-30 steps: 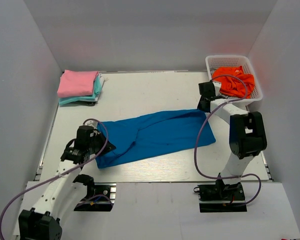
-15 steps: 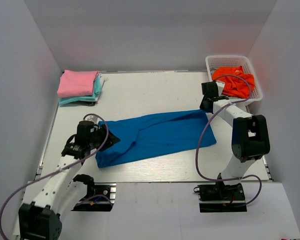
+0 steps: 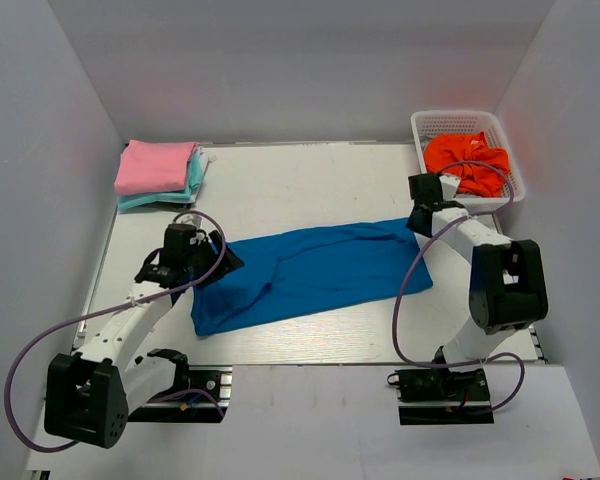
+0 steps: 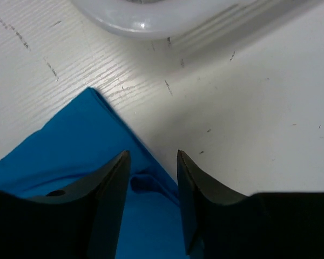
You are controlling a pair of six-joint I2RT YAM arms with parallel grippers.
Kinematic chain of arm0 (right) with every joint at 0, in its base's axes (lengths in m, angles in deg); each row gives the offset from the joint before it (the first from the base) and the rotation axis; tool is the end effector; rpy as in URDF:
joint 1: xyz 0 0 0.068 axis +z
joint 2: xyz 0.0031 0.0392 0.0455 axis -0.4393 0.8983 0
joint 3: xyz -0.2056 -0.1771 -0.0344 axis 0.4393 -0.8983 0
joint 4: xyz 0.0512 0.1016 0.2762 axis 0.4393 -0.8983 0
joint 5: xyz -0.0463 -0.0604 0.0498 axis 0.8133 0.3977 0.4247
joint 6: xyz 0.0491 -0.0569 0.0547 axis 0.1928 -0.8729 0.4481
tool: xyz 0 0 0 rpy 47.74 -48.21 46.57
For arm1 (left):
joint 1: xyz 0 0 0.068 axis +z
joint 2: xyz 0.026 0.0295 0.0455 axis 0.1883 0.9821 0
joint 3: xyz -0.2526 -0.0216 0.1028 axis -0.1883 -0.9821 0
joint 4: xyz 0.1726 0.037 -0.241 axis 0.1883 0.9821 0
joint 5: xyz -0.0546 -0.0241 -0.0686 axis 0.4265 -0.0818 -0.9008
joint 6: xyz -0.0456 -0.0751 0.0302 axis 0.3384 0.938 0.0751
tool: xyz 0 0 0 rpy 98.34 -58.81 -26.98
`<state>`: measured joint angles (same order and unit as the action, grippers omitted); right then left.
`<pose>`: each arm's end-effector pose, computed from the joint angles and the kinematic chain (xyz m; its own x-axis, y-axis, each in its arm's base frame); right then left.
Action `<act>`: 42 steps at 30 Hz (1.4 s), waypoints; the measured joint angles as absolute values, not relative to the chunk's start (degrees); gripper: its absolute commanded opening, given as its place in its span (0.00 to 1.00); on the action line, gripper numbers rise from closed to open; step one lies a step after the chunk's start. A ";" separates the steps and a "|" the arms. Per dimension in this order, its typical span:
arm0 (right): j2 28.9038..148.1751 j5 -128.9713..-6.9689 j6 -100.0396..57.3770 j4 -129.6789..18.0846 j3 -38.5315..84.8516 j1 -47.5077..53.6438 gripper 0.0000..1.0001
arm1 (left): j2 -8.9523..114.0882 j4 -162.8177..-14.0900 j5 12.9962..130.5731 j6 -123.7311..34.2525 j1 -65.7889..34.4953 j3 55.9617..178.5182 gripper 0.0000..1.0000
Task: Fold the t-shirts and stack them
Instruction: Fold the other side of the tshirt into a rectangle, then rotate the tshirt 90 degrees
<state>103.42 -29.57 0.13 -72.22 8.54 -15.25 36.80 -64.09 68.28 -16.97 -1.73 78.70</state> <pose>0.4057 0.0338 0.1481 -0.6111 0.2978 -0.7334 0.4971 0.8654 -0.0628 0.2616 -0.0758 0.1548 -0.7825 -0.4613 -0.4182 -0.1944 0.8190 -0.5398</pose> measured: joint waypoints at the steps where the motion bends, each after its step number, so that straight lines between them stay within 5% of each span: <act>1: 102.44 -30.31 -0.11 -72.20 7.86 -15.36 0.55 | 37.02 -64.15 68.87 -17.16 -1.73 79.35 0.81; 3: 100.38 -32.10 -0.66 -71.91 7.03 -15.36 0.61 | 38.24 -64.42 69.65 -17.42 -1.73 80.62 0.93; 7: 97.80 -39.71 -3.09 -68.90 6.64 -15.05 0.71 | 44.32 -66.56 70.22 -17.93 -1.73 83.55 1.00; 18: 107.18 -66.98 -6.37 -59.32 6.05 -12.17 0.72 | 66.13 -71.87 70.66 -18.17 -0.98 91.22 1.00; 28: 103.64 -65.69 -2.93 -53.77 -3.22 -12.85 0.72 | 79.81 -70.93 73.63 -18.36 -0.81 106.13 1.00; 32: 98.81 -64.17 -1.67 -53.90 -8.33 -12.26 0.72 | 89.71 -68.26 74.20 -20.03 -0.72 119.48 1.00; 33: 97.28 -63.79 -1.60 -54.34 -9.80 -11.78 0.76 | 93.67 -68.00 73.85 -20.53 -0.66 124.95 1.00; 34: 95.84 -63.66 -1.56 -54.84 -10.91 -11.12 0.90 | 97.19 -67.21 73.43 -21.03 -0.68 130.30 1.00; 39: 88.23 -65.21 -1.58 -58.73 -16.16 0.64 0.90 | 121.93 -66.51 67.82 -22.78 -1.70 167.61 1.00; 42: 86.99 -69.19 -1.56 -59.93 -16.92 12.09 0.90 | 132.38 -74.12 60.30 -18.71 -2.62 180.14 1.00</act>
<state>86.99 -69.19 -1.56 -59.93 -16.92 12.09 132.38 -74.12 60.30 -18.71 -2.62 180.14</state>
